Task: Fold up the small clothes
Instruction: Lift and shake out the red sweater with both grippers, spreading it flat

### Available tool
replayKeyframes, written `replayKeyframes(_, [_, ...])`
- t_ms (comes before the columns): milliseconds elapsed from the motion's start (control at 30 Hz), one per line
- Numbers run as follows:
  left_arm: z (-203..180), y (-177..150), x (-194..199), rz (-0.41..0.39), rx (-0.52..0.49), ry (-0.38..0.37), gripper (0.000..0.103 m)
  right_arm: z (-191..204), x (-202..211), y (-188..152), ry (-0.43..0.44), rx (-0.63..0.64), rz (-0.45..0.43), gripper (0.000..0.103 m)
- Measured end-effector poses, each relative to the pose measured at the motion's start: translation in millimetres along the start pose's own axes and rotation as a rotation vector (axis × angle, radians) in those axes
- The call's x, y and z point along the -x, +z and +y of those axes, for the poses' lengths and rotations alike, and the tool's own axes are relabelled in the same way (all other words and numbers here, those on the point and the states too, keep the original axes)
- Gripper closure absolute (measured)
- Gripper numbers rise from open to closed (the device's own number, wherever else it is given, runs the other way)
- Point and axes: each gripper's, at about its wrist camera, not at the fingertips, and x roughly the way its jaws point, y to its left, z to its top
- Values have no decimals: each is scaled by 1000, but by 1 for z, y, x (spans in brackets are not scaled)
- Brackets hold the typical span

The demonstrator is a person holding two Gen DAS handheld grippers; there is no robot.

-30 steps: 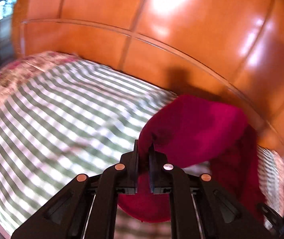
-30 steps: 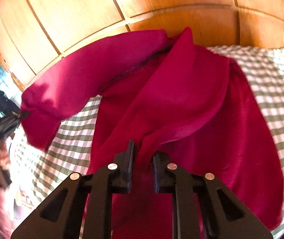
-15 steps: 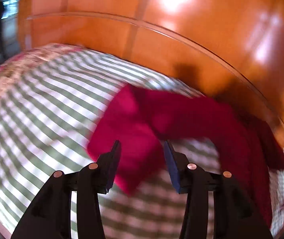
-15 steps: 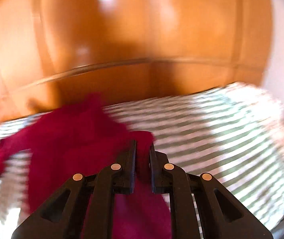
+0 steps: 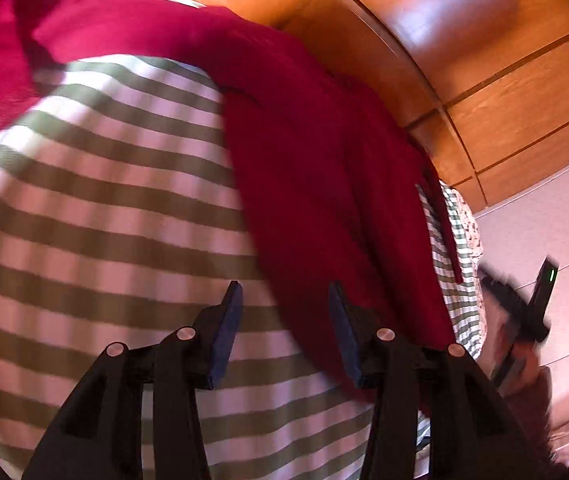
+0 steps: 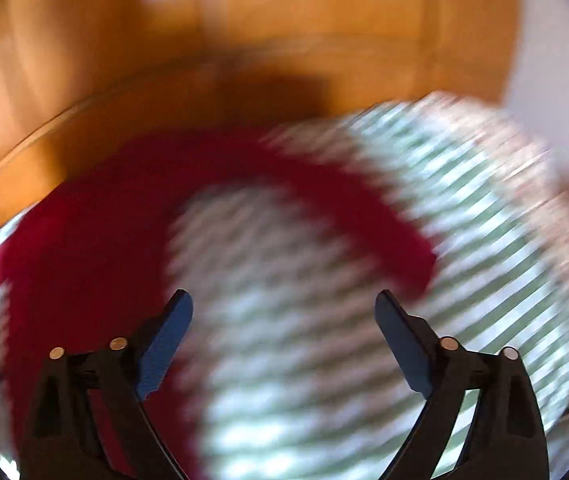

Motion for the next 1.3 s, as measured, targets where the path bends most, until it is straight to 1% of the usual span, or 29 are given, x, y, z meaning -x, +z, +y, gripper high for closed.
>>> replayKeyframes(33, [-4, 1, -5, 7, 11, -19, 54, 10, -5, -14, 34, 15, 34, 17])
replayKeyframes(67, [-6, -2, -7, 9, 14, -24, 53, 23, -13, -30, 75, 33, 83, 22])
replayKeyframes(100, [-9, -2, -10, 5, 16, -14, 53, 38, -18, -42, 89, 48, 113, 26])
replayKeyframes(133, [-11, -2, -12, 0, 14, -4, 56, 51, -24, -54, 99, 74, 145, 32])
replayKeyframes(167, [-13, -3, -14, 0, 6, 3, 74, 64, -27, -64, 82, 114, 141, 34])
replayKeyframes(200, [-15, -3, -17, 15, -6, 3, 86, 75, -26, -69, 60, 141, 124, 38])
replayKeyframes(233, [-16, -4, -18, 27, -10, 2, 90, 81, -25, -69, 74, 157, 125, 56])
replayKeyframes(267, [-16, -4, -12, 15, -12, 0, 91, 83, -20, -65, 97, 151, 130, 78])
replayKeyframes(300, [-16, -2, -4, 3, -24, -4, 91, 87, -11, -61, 84, 164, 112, 87])
replayKeyframes(333, [-19, -1, 11, -18, -50, -6, 92, 89, -4, -58, 78, 181, 89, 92])
replayKeyframes(367, [-19, -1, 20, -33, -62, -11, 92, 91, 6, -55, 82, 194, 62, 93])
replayKeyframes(433, [-17, 2, 56, -66, -88, -28, 92, 91, 31, -47, 88, 209, 11, 93])
replayKeyframes(500, [-13, 4, 84, -91, -103, -29, 93, 87, 60, -44, 97, 213, -42, 94])
replayKeyframes(567, [-3, 2, 114, -94, -100, -38, 93, 82, 81, -53, 129, 213, -54, 94])
replayKeyframes(633, [12, -5, 135, -89, -93, -11, 94, 82, 86, -69, 121, 239, -39, 94])
replayKeyframes(700, [23, -15, 140, -70, -81, 16, 93, 78, 77, -93, 108, 248, 20, 94])
replayKeyframes(800, [40, -42, 127, -9, -54, 62, 93, 71, 60, -130, 96, 242, 115, 94])
replayKeyframes(867, [46, -60, 114, 25, -57, 134, 92, 70, 49, -144, 63, 248, 154, 94])
replayKeyframes(900, [46, -62, 112, 23, -62, 168, 92, 68, 45, -148, 48, 248, 167, 94])
replayKeyframes(933, [49, -66, 111, 3, -70, 219, 82, 67, 45, -148, 50, 239, 167, 94])
replayKeyframes(967, [52, -66, 113, -10, -64, 234, 65, 65, 47, -145, 60, 227, 158, 85])
replayKeyframes(1000, [57, -64, 120, -48, -38, 257, 60, 64, 50, -140, 56, 218, 142, 75])
replayKeyframes(1033, [62, -61, 128, -96, -17, 286, 58, 64, 56, -136, 49, 209, 116, 44])
replayKeyframes(1067, [65, -57, 136, -132, -14, 316, 57, 65, 62, -130, 42, 196, 69, 23])
replayKeyframes(1133, [68, -49, 148, -198, -20, 399, 55, 74, 69, -117, 62, 183, 2, 22])
replayKeyframes(1200, [70, -40, 157, -255, -39, 466, 49, 88, 68, -107, 90, 174, -35, 22])
replayKeyframes(1233, [70, -36, 161, -280, -53, 502, 45, 99, 65, -102, 126, 165, -53, 20])
replayKeyframes(1267, [70, -30, 162, -305, -81, 549, 42, 110, 58, -99, 154, 160, -55, 18])
replayKeyframes(1300, [70, -25, 160, -316, -114, 578, 40, 124, 53, -98, 177, 163, -52, 18])
